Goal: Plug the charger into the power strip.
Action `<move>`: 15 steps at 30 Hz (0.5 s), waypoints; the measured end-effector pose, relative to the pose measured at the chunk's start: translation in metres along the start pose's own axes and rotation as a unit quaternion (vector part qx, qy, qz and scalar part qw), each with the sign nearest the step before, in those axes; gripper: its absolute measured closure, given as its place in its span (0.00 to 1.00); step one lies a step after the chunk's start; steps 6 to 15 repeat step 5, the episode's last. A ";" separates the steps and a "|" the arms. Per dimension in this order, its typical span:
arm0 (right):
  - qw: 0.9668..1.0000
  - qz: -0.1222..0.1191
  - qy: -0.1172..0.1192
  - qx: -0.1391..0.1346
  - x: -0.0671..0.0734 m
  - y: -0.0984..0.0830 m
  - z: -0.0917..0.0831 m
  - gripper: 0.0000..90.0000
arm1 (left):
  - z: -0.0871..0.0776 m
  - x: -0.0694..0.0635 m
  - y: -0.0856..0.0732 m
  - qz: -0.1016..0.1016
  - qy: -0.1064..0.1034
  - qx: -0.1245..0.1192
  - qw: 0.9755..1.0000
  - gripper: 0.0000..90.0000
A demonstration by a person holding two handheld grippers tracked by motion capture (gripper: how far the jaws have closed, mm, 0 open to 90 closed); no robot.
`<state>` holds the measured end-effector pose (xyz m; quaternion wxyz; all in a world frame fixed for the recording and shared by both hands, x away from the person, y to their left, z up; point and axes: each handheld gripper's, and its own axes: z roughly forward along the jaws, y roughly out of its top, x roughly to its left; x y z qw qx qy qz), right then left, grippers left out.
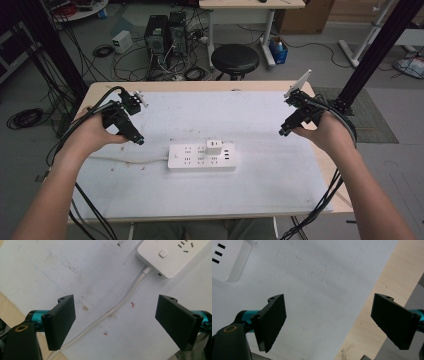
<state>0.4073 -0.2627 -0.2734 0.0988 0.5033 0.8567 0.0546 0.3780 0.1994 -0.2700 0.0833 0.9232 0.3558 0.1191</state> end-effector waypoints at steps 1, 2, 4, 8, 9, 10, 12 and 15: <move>1.000 -0.002 0.001 0.001 -0.001 0.000 -0.001 0.14 | -0.001 0.000 0.000 -0.001 0.000 -0.002 1.000 0.18; 1.000 -0.001 0.002 -0.001 -0.001 -0.001 -0.001 0.14 | -0.001 0.000 0.000 0.000 0.001 -0.002 1.000 0.18; 1.000 0.000 0.003 0.000 -0.002 -0.002 -0.002 0.14 | -0.002 0.001 0.000 0.000 0.004 -0.005 1.000 0.18; 1.000 0.000 0.003 0.000 -0.002 -0.002 -0.002 0.14 | -0.002 0.001 0.000 0.000 0.004 -0.005 1.000 0.18; 1.000 0.000 0.003 0.000 -0.002 -0.002 -0.002 0.14 | -0.002 0.001 0.000 0.000 0.004 -0.005 1.000 0.18; 1.000 0.000 0.003 0.000 -0.002 -0.002 -0.002 0.14 | -0.002 0.001 0.000 0.000 0.004 -0.005 1.000 0.18; 1.000 0.000 0.003 0.000 -0.002 -0.002 -0.002 0.14 | -0.002 0.001 0.000 0.000 0.004 -0.005 1.000 0.18; 1.000 0.000 0.003 0.000 -0.002 -0.002 -0.002 0.14 | -0.002 0.001 0.000 0.000 0.004 -0.005 1.000 0.18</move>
